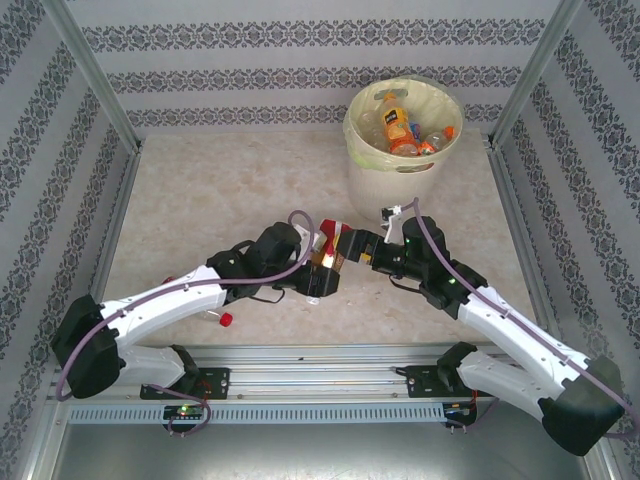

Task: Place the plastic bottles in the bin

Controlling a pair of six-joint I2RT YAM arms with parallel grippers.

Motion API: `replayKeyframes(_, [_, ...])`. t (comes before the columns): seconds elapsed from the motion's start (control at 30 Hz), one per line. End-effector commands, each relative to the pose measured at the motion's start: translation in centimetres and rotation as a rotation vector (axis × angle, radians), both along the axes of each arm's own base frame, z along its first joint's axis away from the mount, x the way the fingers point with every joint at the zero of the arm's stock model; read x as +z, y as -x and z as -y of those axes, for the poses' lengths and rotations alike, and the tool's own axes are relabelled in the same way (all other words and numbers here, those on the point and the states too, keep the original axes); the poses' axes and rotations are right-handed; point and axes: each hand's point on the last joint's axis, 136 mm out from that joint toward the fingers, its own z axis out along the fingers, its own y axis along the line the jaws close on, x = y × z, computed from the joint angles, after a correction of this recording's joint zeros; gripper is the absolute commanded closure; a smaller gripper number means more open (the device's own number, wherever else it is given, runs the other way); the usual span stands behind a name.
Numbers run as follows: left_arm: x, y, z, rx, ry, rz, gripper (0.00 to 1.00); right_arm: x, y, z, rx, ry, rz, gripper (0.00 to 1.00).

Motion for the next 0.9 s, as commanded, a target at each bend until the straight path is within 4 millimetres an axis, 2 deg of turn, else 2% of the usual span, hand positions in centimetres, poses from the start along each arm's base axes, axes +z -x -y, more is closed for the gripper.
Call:
replayKeyframes(0.0, [1.7, 1.2, 1.4, -0.063, 0.085, 0.029, 0.33, 2.6, 0.0, 0.1, -0.014, -0.038, 0.061, 0.02])
replayKeyframes(0.3, [2.1, 2.8, 2.8, -0.137, 0.156, 0.022, 0.32, 4.5, 1.1, -0.2, 0.036, -0.078, 0.105, 0.02])
replayKeyframes(0.5, [2.0, 2.9, 3.2, -0.15, 0.171, 0.027, 0.31, 4.8, 0.9, -0.4, 0.039, -0.091, 0.111, 0.02])
replayKeyframes(0.63, [2.2, 2.8, 3.2, -0.143, 0.177, 0.043, 0.31, 4.1, 0.4, -0.7, 0.034, -0.075, 0.083, 0.02])
replayKeyframes(0.87, [3.1, 2.8, 3.1, -0.142, 0.183, 0.08, 0.3, 3.1, -0.6, 0.1, -0.037, -0.02, 0.06, 0.17])
